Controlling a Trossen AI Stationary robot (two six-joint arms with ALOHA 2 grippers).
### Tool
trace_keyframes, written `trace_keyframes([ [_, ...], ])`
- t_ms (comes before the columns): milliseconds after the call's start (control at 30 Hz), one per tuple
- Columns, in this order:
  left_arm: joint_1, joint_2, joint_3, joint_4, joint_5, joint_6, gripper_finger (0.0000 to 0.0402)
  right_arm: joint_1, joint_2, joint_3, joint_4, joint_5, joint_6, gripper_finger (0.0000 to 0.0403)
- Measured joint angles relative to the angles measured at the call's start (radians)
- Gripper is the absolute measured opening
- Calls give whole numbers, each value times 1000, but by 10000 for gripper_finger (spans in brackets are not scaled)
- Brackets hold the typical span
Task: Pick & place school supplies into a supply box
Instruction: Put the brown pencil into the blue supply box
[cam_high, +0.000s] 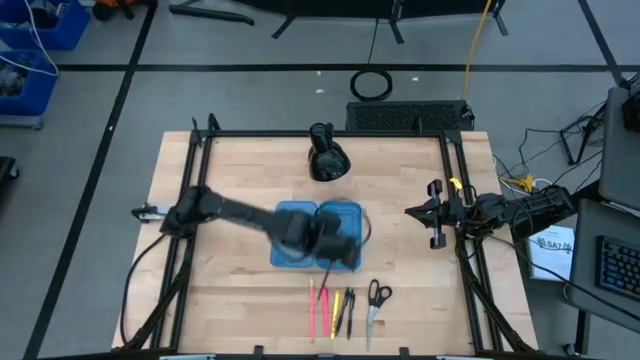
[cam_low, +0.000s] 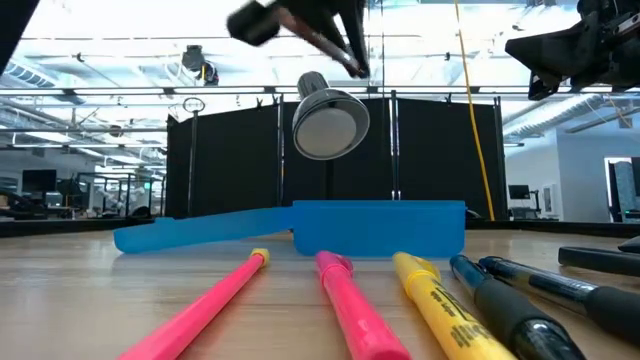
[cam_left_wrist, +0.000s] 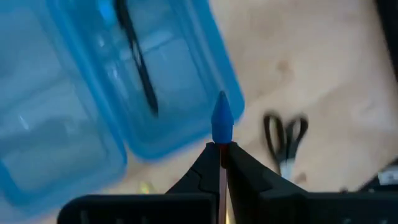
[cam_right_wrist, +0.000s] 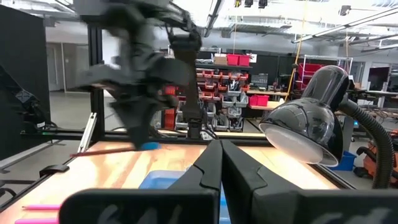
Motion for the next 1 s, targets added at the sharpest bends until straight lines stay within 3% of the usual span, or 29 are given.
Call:
trace_keyframes([
  [267,168,3,-67,3,-8,117,16,0,0,0,1,0,0,0],
  [500,270,5,-235,77,73,121,8,0,0,0,-2,0,0,0],
  [667,305,7,-313,250,157,148,20,0,0,0,-2,0,0,0],
  [867,313,7,-318,269,162,155,8,0,0,0,-2,0,-2,0],
  [1000,302,15,-318,272,113,135,14,0,0,0,-2,0,-6,0],
])
